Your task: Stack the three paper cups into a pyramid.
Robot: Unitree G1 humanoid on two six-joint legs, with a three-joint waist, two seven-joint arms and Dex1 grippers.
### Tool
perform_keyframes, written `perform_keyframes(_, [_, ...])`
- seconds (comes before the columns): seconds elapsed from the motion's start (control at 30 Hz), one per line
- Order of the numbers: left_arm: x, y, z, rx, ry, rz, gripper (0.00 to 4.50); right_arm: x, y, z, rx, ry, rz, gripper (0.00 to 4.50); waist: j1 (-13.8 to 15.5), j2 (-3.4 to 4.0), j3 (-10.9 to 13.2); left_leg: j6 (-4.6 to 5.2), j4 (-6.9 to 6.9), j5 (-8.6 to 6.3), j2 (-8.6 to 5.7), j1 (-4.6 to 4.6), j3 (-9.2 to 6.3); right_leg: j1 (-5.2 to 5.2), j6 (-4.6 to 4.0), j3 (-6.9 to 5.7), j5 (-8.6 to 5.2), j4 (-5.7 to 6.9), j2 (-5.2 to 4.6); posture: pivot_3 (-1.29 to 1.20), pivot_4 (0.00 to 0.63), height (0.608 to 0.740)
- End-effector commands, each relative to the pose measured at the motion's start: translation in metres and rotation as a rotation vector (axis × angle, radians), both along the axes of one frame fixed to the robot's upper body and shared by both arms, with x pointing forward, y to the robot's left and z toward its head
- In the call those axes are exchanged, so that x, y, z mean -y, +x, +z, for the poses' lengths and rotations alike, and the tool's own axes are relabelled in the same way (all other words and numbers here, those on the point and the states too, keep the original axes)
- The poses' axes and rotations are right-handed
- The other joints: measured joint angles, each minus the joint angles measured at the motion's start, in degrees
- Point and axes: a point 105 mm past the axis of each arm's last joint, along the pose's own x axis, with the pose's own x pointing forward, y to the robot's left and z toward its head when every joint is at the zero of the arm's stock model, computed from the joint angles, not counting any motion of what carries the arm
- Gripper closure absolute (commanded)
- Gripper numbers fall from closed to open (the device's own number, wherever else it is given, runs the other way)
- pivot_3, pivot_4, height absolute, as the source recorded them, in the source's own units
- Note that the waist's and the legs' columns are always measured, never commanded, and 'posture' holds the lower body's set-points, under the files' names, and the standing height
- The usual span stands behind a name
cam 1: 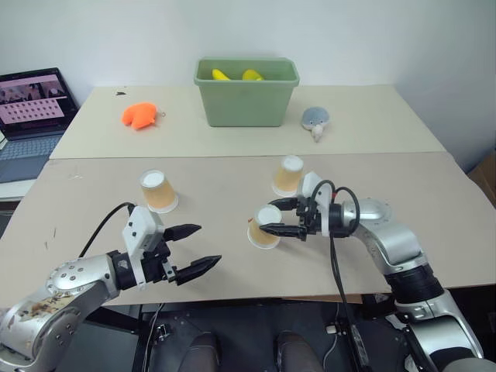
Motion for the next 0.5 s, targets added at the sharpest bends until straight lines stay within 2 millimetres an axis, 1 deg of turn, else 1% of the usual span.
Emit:
perform_keyframes(0.03, [0.001,-0.001,0.005,0.028,0.004,0.002,0.0,-0.007,-0.001,0.016,0.059,0.012,0.027,1.76,0.0,0.0,0.0,0.0,0.0,0.0,0.0,0.0,0.0,0.0,0.0,0.0,0.0,0.0,0.0,0.0,0.15,0.732])
perform_keyframes(0.17, [0.002,-0.001,0.003,0.016,0.001,-0.002,0.0,-0.027,0.015,0.059,0.108,0.101,0.078,1.76,-0.6,0.06,0.1,0.0,0.0,0.0,0.01,0.02,0.02,-0.02,-0.01,0.02,0.01,0.03,0.01,0.0,0.15,0.732])
perform_keyframes(0.23, [0.003,-0.001,0.002,0.015,-0.002,-0.007,0.0,-0.043,0.027,0.079,0.124,0.114,0.106,1.76,-0.9,0.1,0.1,0.0,0.0,0.01,0.03,0.07,0.07,-0.07,-0.04,0.11,0.04,0.13,0.05,0.0,0.15,0.732])
perform_keyframes(0.27, [0.003,0.0,0.002,0.016,-0.003,-0.008,0.0,-0.052,0.034,0.086,0.121,0.113,0.109,1.76,-0.8,0.1,0.1,-0.01,0.0,0.01,0.03,0.09,0.04,-0.08,-0.04,0.1,0.03,0.19,0.07,0.0,0.15,0.732])
perform_keyframes(0.3, [0.003,0.001,0.002,0.017,-0.003,-0.007,0.0,-0.059,0.042,0.088,0.106,0.107,0.101,1.76,-0.8,0.11,0.1,-0.01,0.0,0.01,0.03,0.11,0.02,-0.09,-0.05,0.08,0.02,0.27,0.08,0.0,0.15,0.732])
perform_keyframes(0.37, [0.002,0.003,0.002,0.027,0.0,-0.003,0.0,-0.077,0.063,0.083,0.072,0.05,0.059,1.76,-0.9,0.11,0.1,-0.01,-0.01,0.01,0.03,0.09,0.03,-0.14,-0.07,0.08,0.0,0.3,0.07,0.0,0.15,0.732])
perform_keyframes(0.4, [0.001,0.004,0.002,0.034,0.005,0.001,0.0,-0.085,0.068,0.078,0.07,0.011,0.064,1.76,-1.0,0.11,0.1,-0.01,-0.01,0.0,0.02,0.1,0.05,-0.15,-0.07,0.09,0.0,0.33,0.06,0.0,0.15,0.732])
perform_keyframes(0.5, [0.0,0.006,0.003,0.05,0.01,0.017,0.0,-0.103,0.072,0.064,0.044,-0.049,0.107,1.76,-0.7,0.09,0.1,-0.01,-0.01,0.0,-0.01,0.03,0.01,-0.19,-0.08,0.04,0.0,0.32,0.03,0.0,0.15,0.732])
